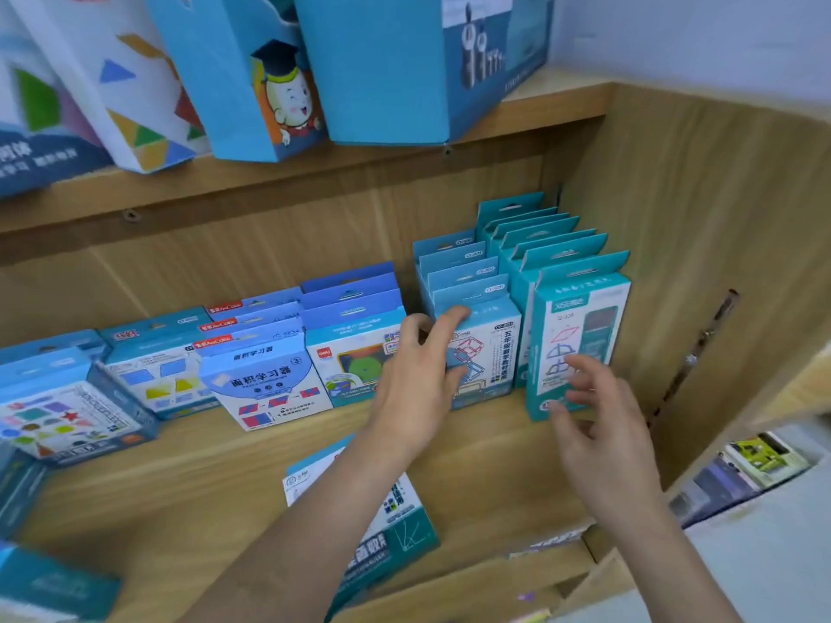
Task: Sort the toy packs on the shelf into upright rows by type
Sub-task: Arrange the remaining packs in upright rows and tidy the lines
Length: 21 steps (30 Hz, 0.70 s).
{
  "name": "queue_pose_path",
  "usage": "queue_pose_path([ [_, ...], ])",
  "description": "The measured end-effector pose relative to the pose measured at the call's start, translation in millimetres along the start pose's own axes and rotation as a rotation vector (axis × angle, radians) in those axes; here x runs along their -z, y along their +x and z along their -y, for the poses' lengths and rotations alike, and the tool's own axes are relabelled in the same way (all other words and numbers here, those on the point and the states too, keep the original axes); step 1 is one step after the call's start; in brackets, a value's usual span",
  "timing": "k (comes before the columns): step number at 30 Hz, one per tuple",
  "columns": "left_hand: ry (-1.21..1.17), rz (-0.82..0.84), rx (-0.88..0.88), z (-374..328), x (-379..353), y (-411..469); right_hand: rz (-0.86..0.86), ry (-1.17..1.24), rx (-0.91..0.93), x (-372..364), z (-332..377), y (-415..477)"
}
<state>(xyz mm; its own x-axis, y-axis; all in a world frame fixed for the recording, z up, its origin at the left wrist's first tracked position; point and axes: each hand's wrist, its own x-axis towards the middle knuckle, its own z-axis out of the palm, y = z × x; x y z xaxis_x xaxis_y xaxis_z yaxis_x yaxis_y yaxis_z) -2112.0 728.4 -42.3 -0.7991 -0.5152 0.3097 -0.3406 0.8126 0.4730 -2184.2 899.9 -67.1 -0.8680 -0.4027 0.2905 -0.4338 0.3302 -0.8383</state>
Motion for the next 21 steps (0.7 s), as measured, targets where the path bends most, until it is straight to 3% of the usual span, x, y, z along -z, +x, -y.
queue_pose_path([
  [7,-0.021,-0.020,0.041,-6.3,-4.8,5.0,0.048,0.010,-0.033,-1.2,3.2,6.7],
  [21,-0.028,-0.026,-0.020,-1.9,6.9,-5.0,-0.037,-0.077,0.056,-4.7,8.0,4.1],
])
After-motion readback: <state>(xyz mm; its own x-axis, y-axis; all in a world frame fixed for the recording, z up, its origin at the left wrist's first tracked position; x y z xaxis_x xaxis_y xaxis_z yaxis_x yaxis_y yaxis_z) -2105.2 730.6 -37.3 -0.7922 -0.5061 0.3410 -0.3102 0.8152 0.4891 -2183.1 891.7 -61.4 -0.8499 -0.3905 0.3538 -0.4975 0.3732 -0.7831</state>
